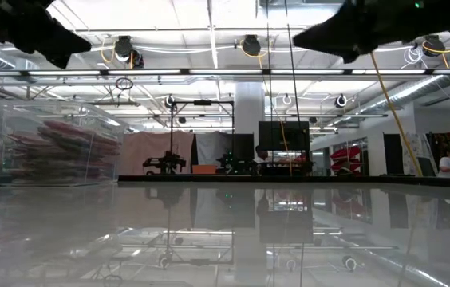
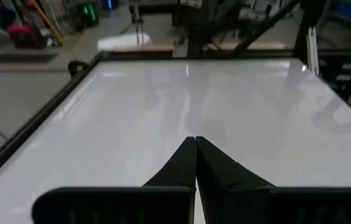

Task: Sort popcorn bags into baskets
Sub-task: Return to Home Position

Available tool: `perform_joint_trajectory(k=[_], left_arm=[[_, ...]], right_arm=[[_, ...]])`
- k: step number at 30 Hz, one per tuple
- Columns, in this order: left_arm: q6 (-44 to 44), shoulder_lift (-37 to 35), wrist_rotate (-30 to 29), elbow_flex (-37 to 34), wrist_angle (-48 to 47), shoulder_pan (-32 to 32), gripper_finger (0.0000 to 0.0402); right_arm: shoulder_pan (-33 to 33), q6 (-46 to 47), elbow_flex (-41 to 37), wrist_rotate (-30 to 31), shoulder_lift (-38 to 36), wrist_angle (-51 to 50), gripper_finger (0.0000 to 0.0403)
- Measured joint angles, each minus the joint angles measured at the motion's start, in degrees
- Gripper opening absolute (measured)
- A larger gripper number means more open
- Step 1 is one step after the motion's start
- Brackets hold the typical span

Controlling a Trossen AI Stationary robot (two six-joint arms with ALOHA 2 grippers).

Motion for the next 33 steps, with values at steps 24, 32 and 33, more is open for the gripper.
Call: perform_joint_trajectory(k=[24,32,33], left_arm=[[5.96,0.04,-3.65,-20.02,33.69,-6.76,0.0005],[7.61,-0.02,-1.95,-22.33,37.75,-6.76,0.0005],[8.47,-0.06,-1.95,-22.33,38.10,-6.76,0.0005]], right_arm=[[-1.00,-1.02,-23.26,-0.37,-15.18,11.45,0.0000],[-1.00,1.68,-26.23,-3.16,-19.42,9.72,0.0000],[-0.98,1.37,-26.25,-3.48,-19.88,9.47,0.0000]])
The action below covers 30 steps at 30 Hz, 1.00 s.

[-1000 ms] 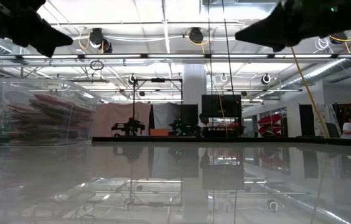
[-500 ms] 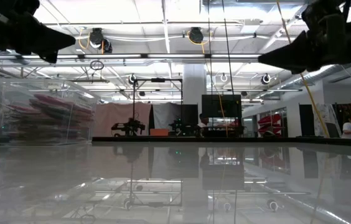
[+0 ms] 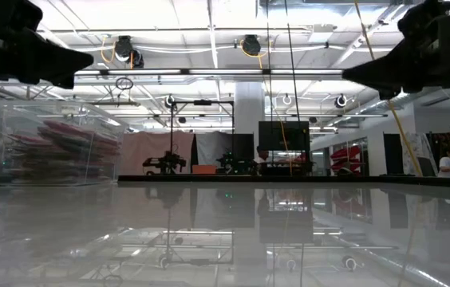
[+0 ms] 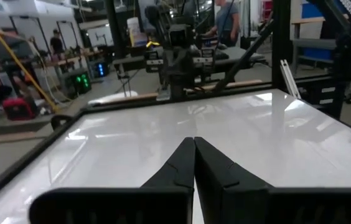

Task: Sort popcorn bags into baskets
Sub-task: Return to Home Position

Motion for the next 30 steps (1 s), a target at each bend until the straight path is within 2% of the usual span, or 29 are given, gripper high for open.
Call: perform_joint_trajectory(k=[4,10,14,21,30], left_arm=[[1.93,-1.00,0.00,0.00,0.04,0.09,0.0005],[1.49,-2.99,0.00,0.00,-2.02,0.09,0.0005],[0.36,-4.59,0.02,0.02,-5.13,0.09,0.0005],[0.62,-7.15,0.00,0.02,-7.84,0.11,0.0005],[0.64,-7.79,0.00,0.04,-8.66,0.11,0.0005]], right_arm=[[0.00,-2.42,-0.02,-0.04,-1.69,-1.04,0.0000],[0.02,-3.74,-0.09,0.19,-7.63,-9.17,0.0000],[0.02,-2.78,-0.11,-0.41,-13.99,-16.11,0.0000],[0.04,-3.33,-0.13,-7.28,-26.15,-26.27,0.0000],[-0.02,-7.33,-0.20,-7.84,-41.73,-35.55,0.0000]])
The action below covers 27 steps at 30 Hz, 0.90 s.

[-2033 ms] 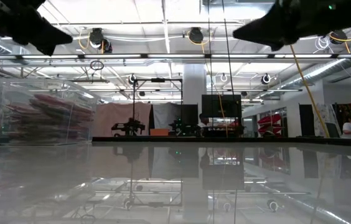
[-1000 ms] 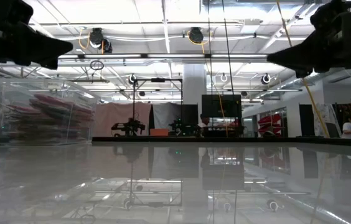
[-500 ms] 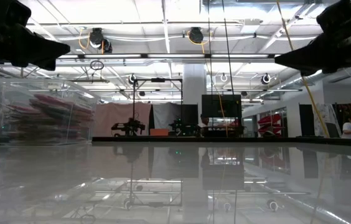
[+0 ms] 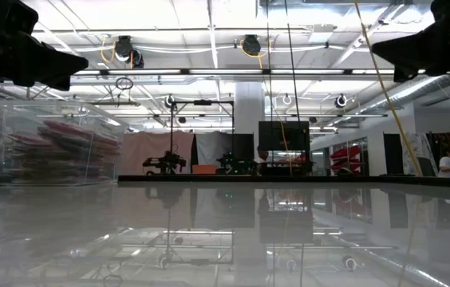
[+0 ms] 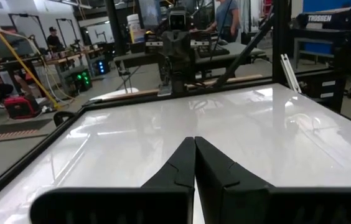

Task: Sort popcorn bags into baskets
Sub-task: Return to Home Position

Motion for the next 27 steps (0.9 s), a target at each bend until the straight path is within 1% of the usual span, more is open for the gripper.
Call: perform_joint_trajectory(k=[4,6,10,15,20,23,27], left_arm=[[-0.02,0.00,0.00,0.00,-0.02,0.00,0.0005],[-0.04,0.00,0.00,0.00,-0.02,0.00,0.0005],[-0.28,0.00,0.00,0.02,0.02,0.02,0.0005],[-0.48,0.00,0.02,0.02,0.09,0.02,0.0005],[-0.74,-0.02,0.02,0.02,0.36,0.02,0.0005],[-1.67,-0.02,0.03,0.02,0.34,0.02,0.0005],[-2.20,-0.02,0.04,0.02,-0.46,0.02,0.0005]], right_arm=[[-0.51,-0.41,-0.02,-2.74,-5.76,-5.12,0.0000],[-1.24,-0.25,-0.02,-4.31,-7.25,-6.37,0.0000],[-2.76,0.08,-0.02,-6.55,-7.13,-7.15,0.0000],[-5.71,-0.71,-0.02,-11.86,-7.15,-6.54,0.0000],[-10.05,-0.19,-0.02,-12.02,-7.13,-9.95,0.0000],[-11.97,0.53,-0.02,-15.74,-7.13,-10.72,0.0000],[-13.10,0.69,-0.02,-16.13,-7.03,-11.15,0.0000]])
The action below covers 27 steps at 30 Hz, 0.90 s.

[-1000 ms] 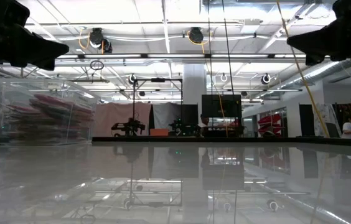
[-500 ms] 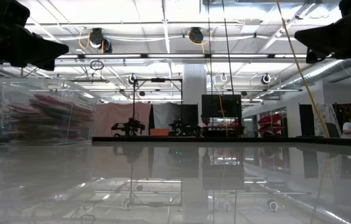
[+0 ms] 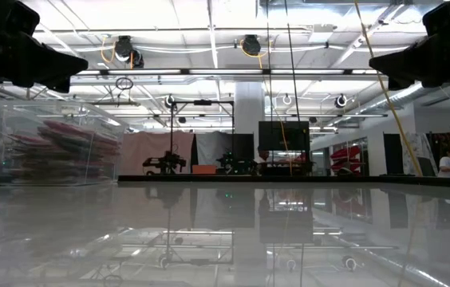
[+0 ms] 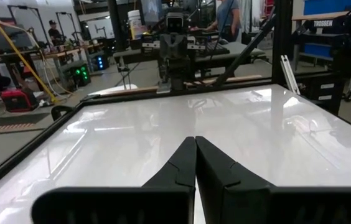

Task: Sort popcorn bags into baskets
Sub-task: Return to Home Position

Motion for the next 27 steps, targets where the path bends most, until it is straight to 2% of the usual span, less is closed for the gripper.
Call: perform_joint_trajectory(k=[11,16,27], left_arm=[[0.25,-0.02,-0.18,0.00,0.51,0.00,0.0005],[-0.62,-0.02,-5.47,0.00,-0.06,0.03,0.0005],[0.65,-0.02,-4.55,0.00,0.32,0.05,0.0005]], right_arm=[[-0.06,-2.81,0.00,3.26,0.27,0.31,0.0000],[-0.05,-3.10,0.00,3.35,0.27,1.37,0.0000],[-0.04,-3.08,0.00,3.23,0.27,2.55,0.0000]])
